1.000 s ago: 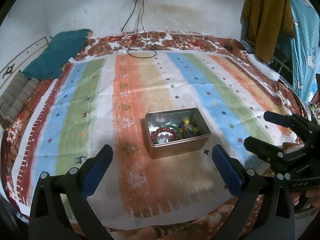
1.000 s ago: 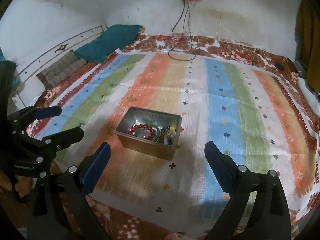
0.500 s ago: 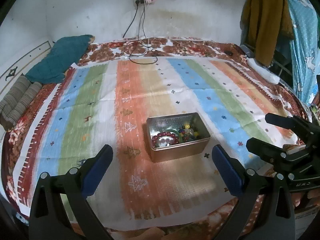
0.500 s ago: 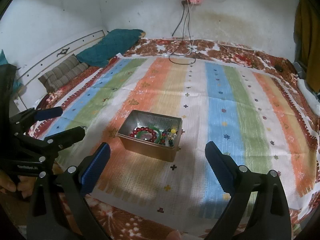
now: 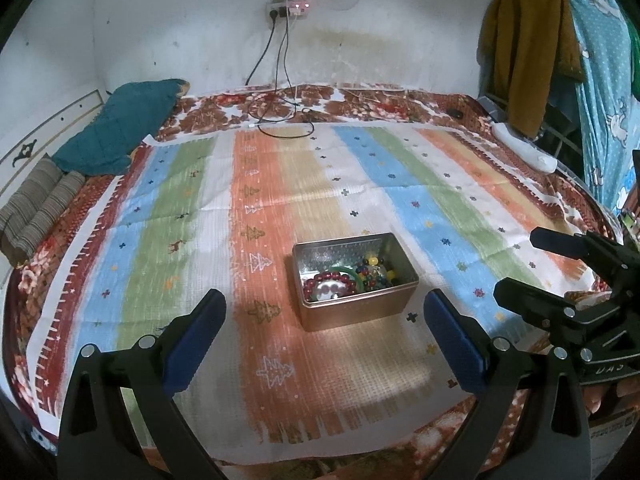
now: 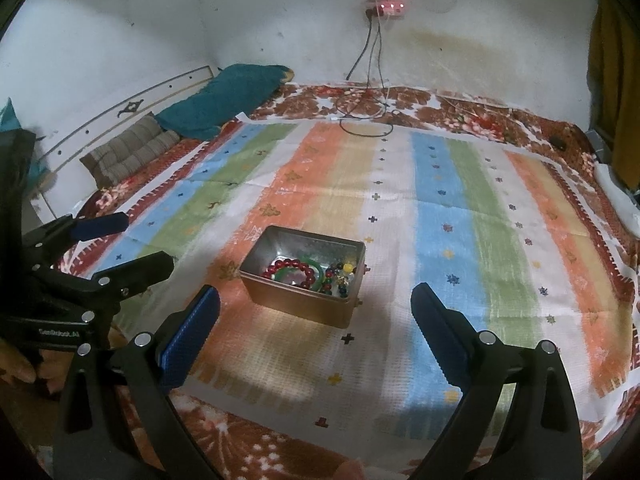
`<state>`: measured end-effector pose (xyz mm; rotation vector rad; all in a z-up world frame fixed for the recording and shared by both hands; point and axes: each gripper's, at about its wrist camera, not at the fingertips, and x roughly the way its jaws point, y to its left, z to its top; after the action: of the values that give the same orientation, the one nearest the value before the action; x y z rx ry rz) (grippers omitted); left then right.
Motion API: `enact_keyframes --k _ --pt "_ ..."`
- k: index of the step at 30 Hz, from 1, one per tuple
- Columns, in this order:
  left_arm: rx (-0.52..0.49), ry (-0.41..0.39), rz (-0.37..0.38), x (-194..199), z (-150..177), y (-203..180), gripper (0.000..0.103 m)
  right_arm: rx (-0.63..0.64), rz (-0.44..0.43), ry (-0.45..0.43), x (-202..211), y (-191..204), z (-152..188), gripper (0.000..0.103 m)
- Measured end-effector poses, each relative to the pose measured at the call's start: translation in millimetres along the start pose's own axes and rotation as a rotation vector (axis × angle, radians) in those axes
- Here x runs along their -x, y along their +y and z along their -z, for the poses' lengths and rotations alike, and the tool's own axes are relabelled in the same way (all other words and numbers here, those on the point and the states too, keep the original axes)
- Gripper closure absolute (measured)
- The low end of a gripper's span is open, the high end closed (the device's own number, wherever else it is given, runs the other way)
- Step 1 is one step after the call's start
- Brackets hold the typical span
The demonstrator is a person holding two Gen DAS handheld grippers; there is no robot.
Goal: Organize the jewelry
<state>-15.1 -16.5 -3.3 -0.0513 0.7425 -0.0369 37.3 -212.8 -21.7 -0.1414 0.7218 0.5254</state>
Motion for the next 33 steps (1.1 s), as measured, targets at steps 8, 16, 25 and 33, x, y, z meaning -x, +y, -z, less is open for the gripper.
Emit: enact_keyframes --k 8,16,25,33 --pt "-0.008 -0.010 0.006 2.1 -0.1 -0.8 0.006 -0.010 -0.010 0.005 -0.6 -0.8 1.2 0.006" --pt "-0.009 -0.014 0.005 3.3 -1.5 -1.7 0.006 -0.018 -0.019 0.001 0.6 -1.9 2.1 0.006" --pt "-0.017 -0.020 0.002 3.3 -4.4 -2.2 0.006 -0.020 -0.018 0.003 1.1 -1.9 2.6 0.006" --pt "-0.016 -0.020 0.003 3.9 -3.5 -3.2 0.006 -0.019 -0.021 0.001 2.5 -2.0 3.1 0.006"
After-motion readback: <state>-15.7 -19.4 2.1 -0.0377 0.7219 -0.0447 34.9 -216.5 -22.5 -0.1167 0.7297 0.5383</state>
